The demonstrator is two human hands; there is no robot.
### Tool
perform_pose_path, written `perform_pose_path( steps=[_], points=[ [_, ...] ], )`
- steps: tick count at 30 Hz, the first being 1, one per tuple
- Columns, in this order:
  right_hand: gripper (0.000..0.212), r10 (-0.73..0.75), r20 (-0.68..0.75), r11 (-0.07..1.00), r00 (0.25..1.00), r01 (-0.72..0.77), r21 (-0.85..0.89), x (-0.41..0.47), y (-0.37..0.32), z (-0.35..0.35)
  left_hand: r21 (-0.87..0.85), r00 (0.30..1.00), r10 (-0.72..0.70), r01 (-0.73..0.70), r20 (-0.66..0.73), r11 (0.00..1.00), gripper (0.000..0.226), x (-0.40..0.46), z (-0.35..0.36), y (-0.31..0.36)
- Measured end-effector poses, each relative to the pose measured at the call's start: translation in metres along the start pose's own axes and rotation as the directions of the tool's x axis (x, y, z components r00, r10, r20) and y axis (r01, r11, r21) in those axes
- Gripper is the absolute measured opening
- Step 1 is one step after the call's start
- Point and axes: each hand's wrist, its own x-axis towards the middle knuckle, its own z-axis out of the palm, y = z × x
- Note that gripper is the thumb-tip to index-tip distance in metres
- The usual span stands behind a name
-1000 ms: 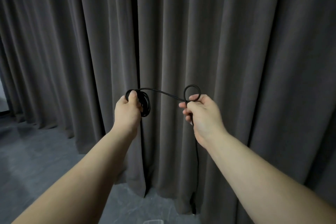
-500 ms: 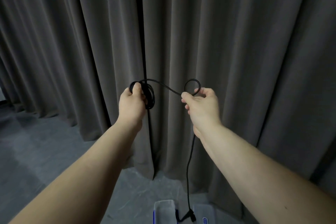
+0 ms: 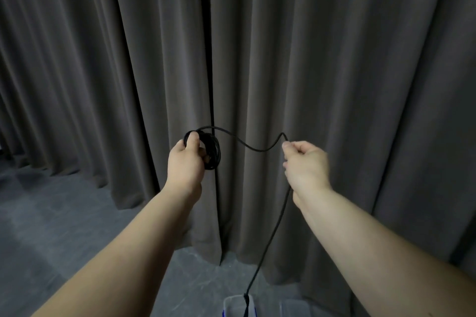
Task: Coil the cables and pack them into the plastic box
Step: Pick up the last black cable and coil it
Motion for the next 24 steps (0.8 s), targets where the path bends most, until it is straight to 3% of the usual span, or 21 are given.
perform_pose_path(
  steps=[2, 4, 6, 10, 14, 24],
  points=[
    [0.007, 0.021, 0.024, 0.997, 1.000, -0.019, -0.074, -0.003, -0.001, -0.001, -0.026, 0.998, 0.020, -0.018, 0.053, 0.999, 0.027, -0.004, -0.001, 0.005],
    [0.035, 0.030, 0.068, 0.984, 0.997, -0.017, -0.176, -0.010, -0.002, -0.001, -0.053, 0.991, 0.056, -0.050, 0.122, 0.997, 0.030, -0.010, -0.002, 0.010],
    [0.043, -0.052, 0.110, 0.969, 0.993, 0.077, -0.233, -0.019, -0.005, 0.002, -0.050, 0.973, 0.101, -0.093, 0.207, 0.994, 0.035, -0.017, -0.002, 0.014],
    [0.028, -0.283, 0.188, 0.928, 0.941, 0.318, -0.197, -0.041, -0.021, 0.008, -0.057, 0.918, 0.122, -0.108, 0.376, 0.992, 0.030, -0.027, -0.001, 0.018],
    [0.028, -0.363, 0.243, 0.904, 0.900, 0.403, -0.141, -0.055, -0.030, 0.012, -0.053, 0.851, 0.132, -0.122, 0.508, 0.991, 0.031, -0.035, 0.001, 0.023],
    [0.027, -0.540, 0.121, 0.762, 0.833, 0.545, -0.350, -0.065, -0.033, -0.004, -0.099, 0.765, 0.086, -0.029, 0.639, 0.995, 0.036, -0.053, 0.015, 0.024]
  ],
)
